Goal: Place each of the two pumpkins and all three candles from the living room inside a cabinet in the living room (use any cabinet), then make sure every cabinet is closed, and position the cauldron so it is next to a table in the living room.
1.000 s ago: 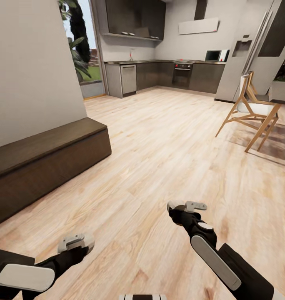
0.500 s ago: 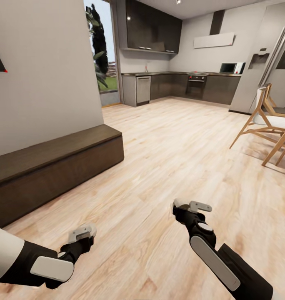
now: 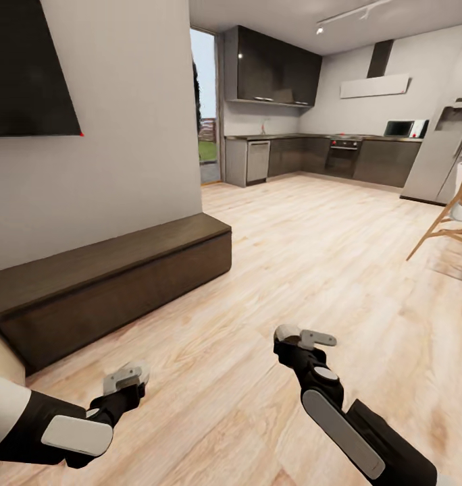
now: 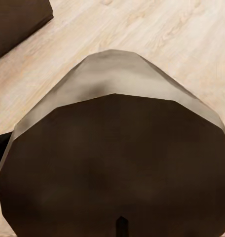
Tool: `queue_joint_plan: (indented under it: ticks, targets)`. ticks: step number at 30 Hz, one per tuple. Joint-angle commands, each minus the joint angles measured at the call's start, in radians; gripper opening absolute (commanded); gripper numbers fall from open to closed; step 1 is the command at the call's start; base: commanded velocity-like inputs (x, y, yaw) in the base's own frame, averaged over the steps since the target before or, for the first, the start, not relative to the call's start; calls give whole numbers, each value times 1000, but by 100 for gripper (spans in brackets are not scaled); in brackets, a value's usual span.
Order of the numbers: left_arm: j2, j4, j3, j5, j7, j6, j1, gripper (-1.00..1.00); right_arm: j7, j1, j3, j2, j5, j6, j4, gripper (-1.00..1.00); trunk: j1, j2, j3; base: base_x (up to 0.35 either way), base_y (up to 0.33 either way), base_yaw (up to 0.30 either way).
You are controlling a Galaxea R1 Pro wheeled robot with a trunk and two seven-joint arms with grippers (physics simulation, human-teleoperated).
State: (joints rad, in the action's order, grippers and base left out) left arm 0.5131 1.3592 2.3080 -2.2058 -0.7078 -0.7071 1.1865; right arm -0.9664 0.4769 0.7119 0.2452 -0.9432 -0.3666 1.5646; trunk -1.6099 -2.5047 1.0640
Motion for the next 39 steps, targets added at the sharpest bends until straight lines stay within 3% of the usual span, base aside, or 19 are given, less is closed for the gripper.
queue_joint_plan:
  ticks: [1, 10, 15, 22, 26, 39]
  targets:
    - [0, 1, 1, 2, -3, -2, 1, -100, -8, 2, 12, 1, -2, -6, 2, -100, 1, 0, -3, 0, 305, 277]
    - [-1, 6, 2, 3, -3, -2, 1, -100, -2, 2, 74, -10, 5, 17, 4, -100, 5, 2, -38, 0, 305, 278]
    - [-1, 6, 2, 4, -4, -1, 1, -100, -3, 2, 84, -27, 6, 20, 3, -100, 7, 3, -57, 2, 267, 278]
    - [-2, 7, 2, 5, -4, -1, 1, -100, -2, 2, 94, -30, 6, 19, 3, -100, 11, 6, -84, 13, 47, 268]
    - [-1, 7, 1, 7, -4, -2, 1, -100, 0, 2, 117, -30, 6, 20, 3, -100, 26, 34, -97, 0, 1, 255]
    - [-4, 7, 1, 8, -3, -2, 1, -100, -3, 2, 119, -44, 7, 20, 5, -100, 76, 125, -131, 0, 0, 178]
